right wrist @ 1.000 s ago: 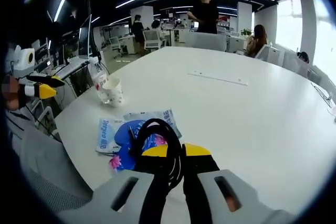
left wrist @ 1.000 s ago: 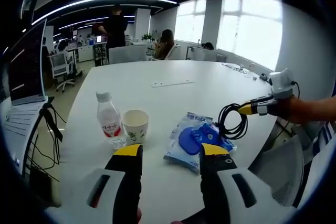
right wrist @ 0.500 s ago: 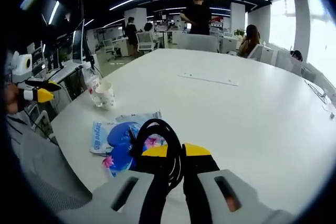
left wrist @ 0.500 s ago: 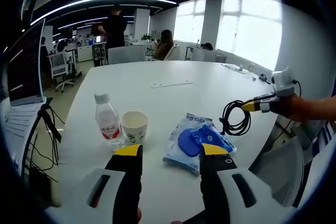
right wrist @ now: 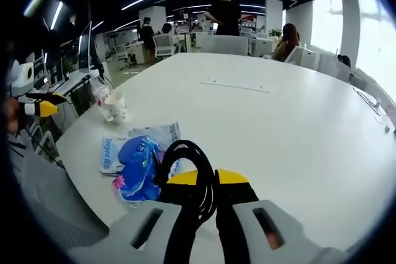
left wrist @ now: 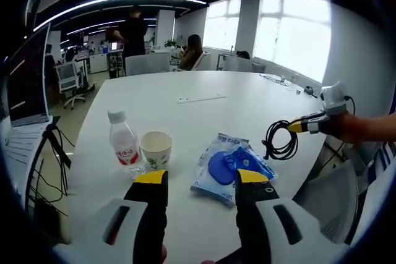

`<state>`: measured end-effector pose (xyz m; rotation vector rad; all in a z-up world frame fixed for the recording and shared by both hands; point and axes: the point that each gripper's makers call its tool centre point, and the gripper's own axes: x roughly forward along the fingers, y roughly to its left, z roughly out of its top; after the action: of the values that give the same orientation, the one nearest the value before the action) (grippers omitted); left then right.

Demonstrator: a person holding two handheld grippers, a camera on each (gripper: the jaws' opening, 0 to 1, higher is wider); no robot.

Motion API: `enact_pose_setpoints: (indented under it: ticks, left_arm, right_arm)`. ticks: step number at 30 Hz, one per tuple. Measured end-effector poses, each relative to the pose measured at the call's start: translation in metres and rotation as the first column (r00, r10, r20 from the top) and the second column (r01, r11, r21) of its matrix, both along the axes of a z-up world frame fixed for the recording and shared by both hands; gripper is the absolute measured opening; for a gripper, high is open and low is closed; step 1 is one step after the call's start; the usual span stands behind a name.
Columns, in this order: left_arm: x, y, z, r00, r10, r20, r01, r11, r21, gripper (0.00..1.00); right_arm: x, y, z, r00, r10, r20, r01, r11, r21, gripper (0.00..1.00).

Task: Arrange the tabletop items into an orderly group along one side of the table until the central work area is clear of visible clutter.

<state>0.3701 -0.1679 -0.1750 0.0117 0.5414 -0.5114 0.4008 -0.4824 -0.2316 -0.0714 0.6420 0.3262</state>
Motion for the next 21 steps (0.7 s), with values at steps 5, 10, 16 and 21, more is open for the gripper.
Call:
enact_pose_setpoints:
  ticks: [5,10,16,21]
  left_arm:
    - [0.0,-0.001,0.001,1.0,-0.002,0.0,0.002,1.0,0.003,0.42]
    - [-0.001,-0.002,0.001,1.0,-0.006,-0.001,0.006,1.0,0.005,0.42]
    - [-0.002,-0.003,0.0,1.0,-0.009,-0.002,0.009,1.0,0.006,0.42]
    - [-0.004,-0.002,0.0,1.0,-0.008,-0.005,0.008,1.0,0.009,0.42]
  right_arm:
    - [-0.004,-0.008,-0.007,1.0,-0.018,-0.02,0.017,1.0,-0.003,0.06]
    - [-0.007,-0.012,-0.015,0.998,-0.037,-0.043,0.037,0.999,0.005,0.06]
    - [-0.011,-0.013,-0.023,0.997,-0.047,-0.063,0.047,0.999,0.005,0.06]
    - [-0.009,-0.013,-0.024,0.997,-0.047,-0.063,0.047,0.999,0.007,0.06]
